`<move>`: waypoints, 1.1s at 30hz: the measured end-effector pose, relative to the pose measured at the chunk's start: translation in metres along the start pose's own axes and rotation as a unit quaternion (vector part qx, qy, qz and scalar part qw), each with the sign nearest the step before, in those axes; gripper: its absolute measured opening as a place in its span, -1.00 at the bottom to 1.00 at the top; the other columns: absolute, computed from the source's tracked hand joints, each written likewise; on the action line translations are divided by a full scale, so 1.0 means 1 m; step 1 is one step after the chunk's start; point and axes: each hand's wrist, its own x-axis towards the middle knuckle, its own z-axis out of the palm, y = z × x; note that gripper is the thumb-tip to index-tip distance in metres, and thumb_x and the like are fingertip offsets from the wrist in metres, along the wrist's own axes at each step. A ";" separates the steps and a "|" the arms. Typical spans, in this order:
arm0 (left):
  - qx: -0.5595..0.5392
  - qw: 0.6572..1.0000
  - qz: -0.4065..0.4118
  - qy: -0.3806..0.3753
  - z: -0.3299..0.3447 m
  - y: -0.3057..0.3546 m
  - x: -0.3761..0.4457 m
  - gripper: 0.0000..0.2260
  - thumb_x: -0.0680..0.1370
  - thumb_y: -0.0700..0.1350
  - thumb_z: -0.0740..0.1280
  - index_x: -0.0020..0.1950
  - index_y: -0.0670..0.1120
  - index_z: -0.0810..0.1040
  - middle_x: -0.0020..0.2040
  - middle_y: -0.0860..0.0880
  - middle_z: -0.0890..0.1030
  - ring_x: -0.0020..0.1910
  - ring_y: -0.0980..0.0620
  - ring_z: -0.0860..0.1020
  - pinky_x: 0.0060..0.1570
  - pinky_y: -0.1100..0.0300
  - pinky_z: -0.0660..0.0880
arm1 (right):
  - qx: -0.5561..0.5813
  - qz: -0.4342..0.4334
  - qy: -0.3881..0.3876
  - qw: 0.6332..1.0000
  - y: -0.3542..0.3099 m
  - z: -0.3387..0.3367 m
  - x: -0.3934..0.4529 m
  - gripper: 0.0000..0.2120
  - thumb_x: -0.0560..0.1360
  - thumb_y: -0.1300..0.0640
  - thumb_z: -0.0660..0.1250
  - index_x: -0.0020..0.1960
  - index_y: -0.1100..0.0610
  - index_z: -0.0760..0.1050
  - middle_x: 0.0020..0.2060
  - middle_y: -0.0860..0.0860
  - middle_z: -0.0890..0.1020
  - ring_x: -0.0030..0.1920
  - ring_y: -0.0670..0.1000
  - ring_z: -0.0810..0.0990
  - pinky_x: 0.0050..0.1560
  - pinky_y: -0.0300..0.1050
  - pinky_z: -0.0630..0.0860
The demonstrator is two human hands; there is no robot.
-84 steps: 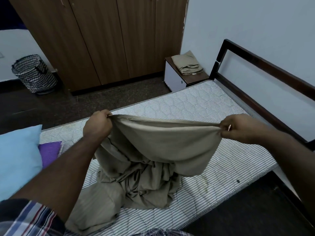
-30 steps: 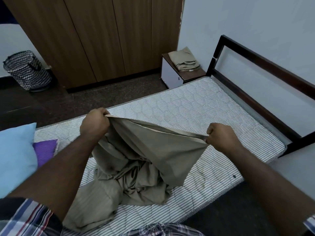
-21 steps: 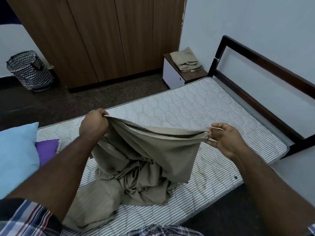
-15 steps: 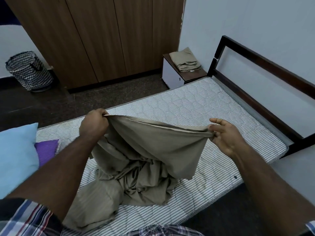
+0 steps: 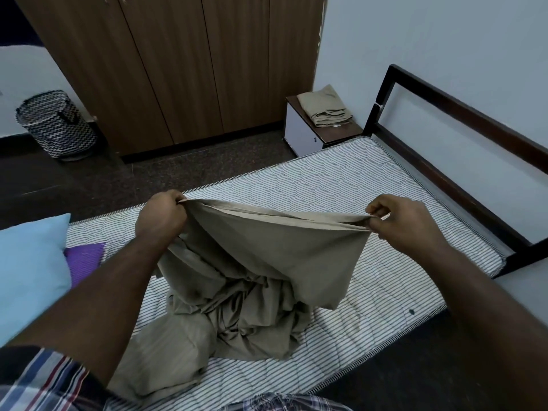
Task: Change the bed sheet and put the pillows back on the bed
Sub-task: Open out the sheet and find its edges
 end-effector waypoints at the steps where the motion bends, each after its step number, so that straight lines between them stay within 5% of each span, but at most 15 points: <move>1: 0.001 1.000 -0.001 0.000 0.000 0.001 0.000 -0.74 0.50 -0.20 0.22 0.06 0.01 0.63 -0.02 -0.12 0.66 -0.07 -0.20 0.62 -0.05 -0.01 0.56 | 0.010 -0.001 -0.005 1.000 -0.003 -0.004 -0.001 -0.83 0.42 0.18 0.46 -0.02 -0.02 0.59 -0.23 -0.11 0.67 -0.28 -0.06 0.66 -0.14 0.05 0.64; 5: 0.007 1.000 -0.007 0.004 0.001 0.004 0.000 -0.74 0.51 -0.21 0.23 0.09 0.00 0.64 0.00 -0.13 0.66 -0.04 -0.21 0.62 -0.06 0.01 0.54 | 0.125 0.005 -0.018 0.992 -0.015 -0.015 -0.003 -0.89 0.48 0.23 0.41 -0.09 0.04 0.56 -0.28 0.00 0.70 -0.33 -0.01 0.70 -0.26 -0.03 0.67; 10: 0.010 1.000 -0.010 0.003 0.001 0.004 -0.002 -0.74 0.52 -0.20 0.23 0.09 0.01 0.63 -0.01 -0.13 0.66 -0.05 -0.19 0.61 -0.08 0.03 0.52 | 0.279 0.086 -0.059 0.955 -0.006 -0.010 0.001 -0.86 0.58 0.22 0.32 -0.12 0.19 0.62 -0.17 0.17 0.68 -0.11 0.14 0.70 -0.18 0.10 0.67; 13: 0.008 1.000 -0.008 0.001 0.001 0.005 -0.003 -0.74 0.51 -0.20 0.23 0.07 0.03 0.63 0.00 -0.11 0.65 -0.05 -0.17 0.61 -0.09 0.04 0.52 | 0.309 0.118 -0.023 0.943 -0.002 -0.004 0.003 -0.89 0.56 0.24 0.34 -0.09 0.19 0.63 -0.18 0.13 0.65 -0.14 0.11 0.64 -0.22 -0.01 0.63; 16: 0.005 1.000 0.005 0.000 0.001 0.007 -0.005 -0.75 0.51 -0.21 0.23 0.05 0.02 0.64 0.01 -0.11 0.65 -0.03 -0.17 0.60 -0.09 0.04 0.51 | 0.061 0.050 0.056 0.995 0.003 0.004 0.006 -0.87 0.49 0.25 0.39 -0.02 0.06 0.62 -0.13 -0.04 0.63 -0.13 0.02 0.60 -0.16 -0.08 0.53; 18: 0.005 1.000 0.010 -0.002 0.001 0.006 -0.005 -0.75 0.51 -0.21 0.23 0.05 0.01 0.63 0.01 -0.12 0.65 -0.04 -0.18 0.60 -0.08 0.03 0.53 | -0.103 -0.024 0.059 0.993 -0.002 0.009 0.007 -0.79 0.45 0.29 0.37 0.01 0.05 0.60 -0.09 -0.04 0.60 -0.07 0.01 0.55 -0.13 -0.06 0.49; 21: 0.008 1.000 0.004 -0.003 -0.003 0.005 -0.005 -0.74 0.50 -0.20 0.23 0.06 0.02 0.64 0.00 -0.13 0.65 -0.04 -0.20 0.61 -0.05 -0.02 0.56 | -0.171 -0.104 -0.066 0.978 -0.006 0.011 0.006 -0.81 0.49 0.26 0.32 0.04 0.05 0.59 -0.09 -0.04 0.60 -0.05 0.01 0.56 -0.09 -0.04 0.52; 24: 0.017 1.000 -0.001 0.000 -0.006 0.002 -0.004 -0.74 0.50 -0.20 0.23 0.06 0.03 0.64 0.01 -0.14 0.66 0.00 -0.22 0.60 -0.02 -0.04 0.57 | -0.052 -0.111 -0.158 0.980 -0.003 0.007 0.000 -0.81 0.51 0.22 0.42 0.08 0.00 0.60 -0.14 -0.14 0.65 -0.12 -0.15 0.63 -0.10 -0.25 0.55; 27: 0.019 1.000 0.002 -0.001 -0.004 0.002 -0.005 -0.75 0.51 -0.20 0.23 0.06 0.01 0.64 0.01 -0.14 0.66 -0.01 -0.21 0.61 -0.04 -0.01 0.56 | 0.164 -0.037 -0.145 0.975 -0.003 0.009 -0.005 -0.79 0.52 0.33 0.41 0.04 0.05 0.61 -0.18 0.00 0.68 -0.21 -0.03 0.69 -0.16 -0.14 0.65; 30: 0.022 1.000 -0.001 -0.002 -0.001 0.006 -0.006 -0.74 0.53 -0.21 0.23 0.08 0.01 0.64 0.01 -0.12 0.66 -0.02 -0.19 0.61 -0.05 0.00 0.56 | 0.192 -0.025 -0.129 0.972 0.000 0.018 -0.006 -0.75 0.57 0.36 0.33 0.05 0.03 0.61 -0.15 0.05 0.66 -0.24 0.09 0.70 -0.19 -0.01 0.67; 33: 0.026 1.000 -0.002 -0.003 -0.003 0.003 -0.005 -0.74 0.52 -0.21 0.23 0.08 0.01 0.64 0.01 -0.14 0.65 -0.04 -0.20 0.61 -0.06 0.00 0.56 | 0.168 0.000 -0.109 0.980 0.007 0.016 -0.005 -0.68 0.56 0.39 0.30 0.11 0.02 0.63 -0.09 0.00 0.66 -0.27 0.03 0.71 -0.20 -0.11 0.66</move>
